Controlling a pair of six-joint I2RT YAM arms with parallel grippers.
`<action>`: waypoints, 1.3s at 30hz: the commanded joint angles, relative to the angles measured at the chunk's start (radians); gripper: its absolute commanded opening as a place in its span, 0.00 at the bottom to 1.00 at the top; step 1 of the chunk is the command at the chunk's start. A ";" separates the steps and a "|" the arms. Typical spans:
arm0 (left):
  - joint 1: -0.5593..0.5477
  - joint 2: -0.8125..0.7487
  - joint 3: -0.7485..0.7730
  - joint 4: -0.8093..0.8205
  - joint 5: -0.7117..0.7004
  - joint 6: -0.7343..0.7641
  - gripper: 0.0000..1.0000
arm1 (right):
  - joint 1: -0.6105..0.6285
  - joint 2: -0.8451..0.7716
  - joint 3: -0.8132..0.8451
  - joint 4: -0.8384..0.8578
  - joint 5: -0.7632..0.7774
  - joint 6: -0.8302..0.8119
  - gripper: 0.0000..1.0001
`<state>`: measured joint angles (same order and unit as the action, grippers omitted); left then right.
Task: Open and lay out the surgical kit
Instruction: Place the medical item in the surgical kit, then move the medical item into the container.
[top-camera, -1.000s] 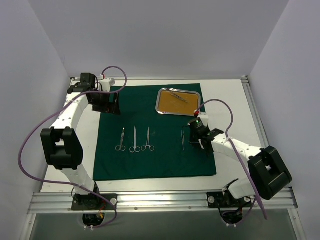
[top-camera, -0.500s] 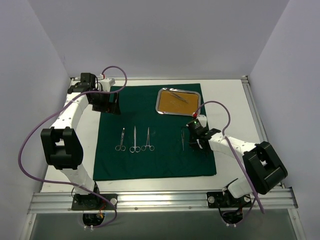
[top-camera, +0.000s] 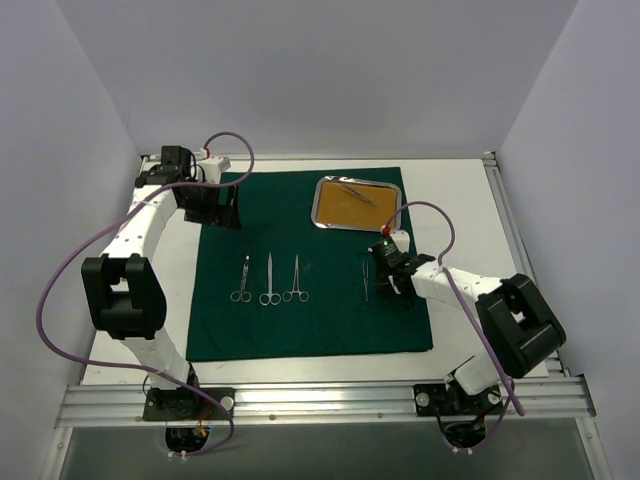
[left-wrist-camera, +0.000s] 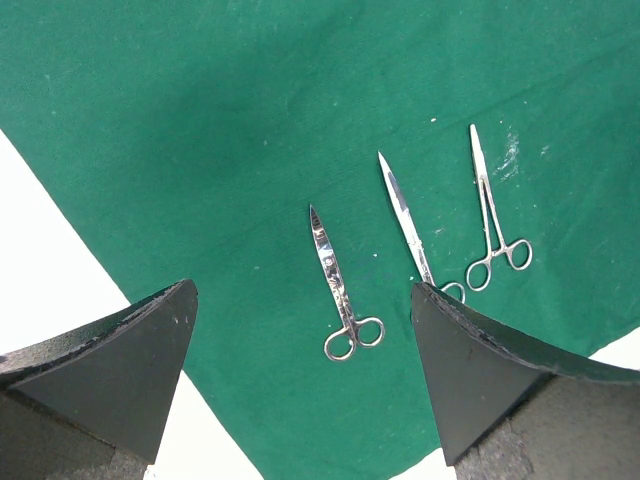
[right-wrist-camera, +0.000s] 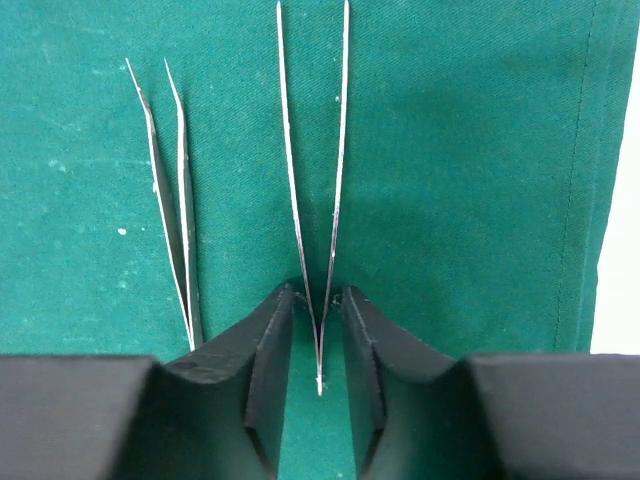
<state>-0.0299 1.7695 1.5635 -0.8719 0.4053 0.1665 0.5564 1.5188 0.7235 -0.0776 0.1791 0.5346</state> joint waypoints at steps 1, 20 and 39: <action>0.007 -0.027 0.007 0.027 0.017 0.014 0.98 | 0.000 -0.031 0.033 -0.077 0.030 -0.008 0.25; 0.005 -0.027 0.047 0.017 -0.074 0.021 0.98 | -0.160 0.099 0.654 -0.142 -0.147 -0.482 0.36; 0.005 0.088 0.142 -0.016 -0.140 0.039 0.97 | -0.242 0.935 1.541 -0.252 -0.377 -0.726 0.28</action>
<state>-0.0292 1.8362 1.6596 -0.8806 0.2787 0.1921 0.3302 2.4599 2.1857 -0.3077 -0.1593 -0.1761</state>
